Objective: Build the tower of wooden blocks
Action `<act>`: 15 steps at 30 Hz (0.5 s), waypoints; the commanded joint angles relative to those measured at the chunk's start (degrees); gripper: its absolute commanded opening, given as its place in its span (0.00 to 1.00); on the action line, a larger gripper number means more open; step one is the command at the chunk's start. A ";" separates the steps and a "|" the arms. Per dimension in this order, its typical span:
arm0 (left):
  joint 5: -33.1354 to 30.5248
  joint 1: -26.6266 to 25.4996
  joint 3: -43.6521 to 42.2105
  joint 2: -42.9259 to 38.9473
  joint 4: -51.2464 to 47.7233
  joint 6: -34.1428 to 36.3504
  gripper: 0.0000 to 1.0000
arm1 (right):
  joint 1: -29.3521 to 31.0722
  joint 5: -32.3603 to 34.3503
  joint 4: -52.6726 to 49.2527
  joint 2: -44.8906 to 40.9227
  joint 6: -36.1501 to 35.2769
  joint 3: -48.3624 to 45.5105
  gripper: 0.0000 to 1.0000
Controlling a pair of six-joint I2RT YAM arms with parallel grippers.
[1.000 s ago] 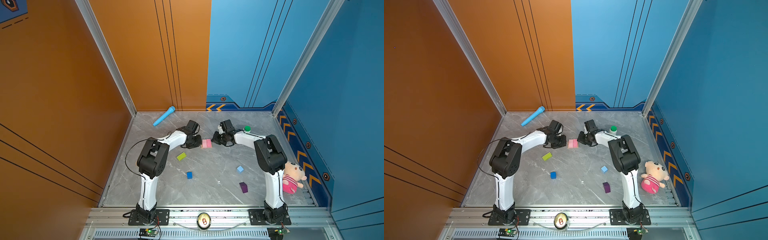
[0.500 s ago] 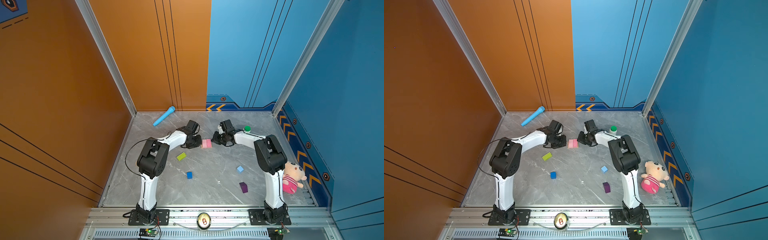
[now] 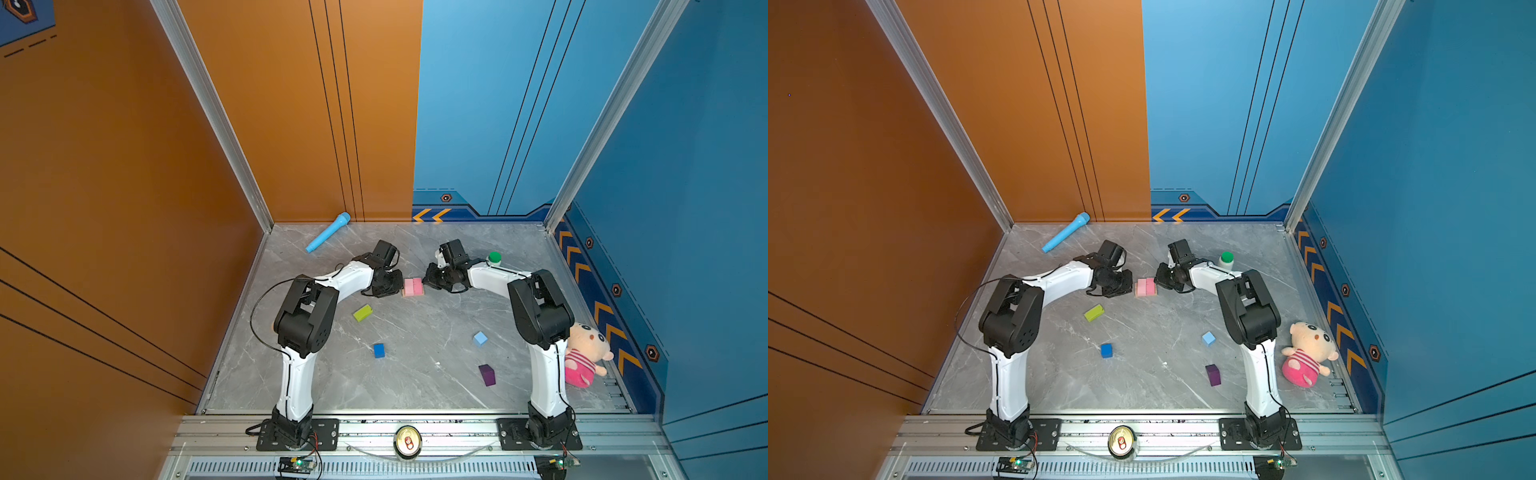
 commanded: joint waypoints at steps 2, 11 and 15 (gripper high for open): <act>-0.06 -0.23 -0.13 -1.37 -1.32 -0.22 0.00 | 0.49 1.89 -0.12 -1.99 -0.44 1.30 0.00; -0.06 -0.19 -0.24 -1.41 -1.32 -0.26 0.00 | 0.64 1.91 -0.04 -3.77 -0.47 1.30 0.00; -0.01 -0.24 -0.12 -1.38 -1.32 -0.21 0.00 | 0.73 2.00 -0.12 -3.96 -0.53 1.30 0.00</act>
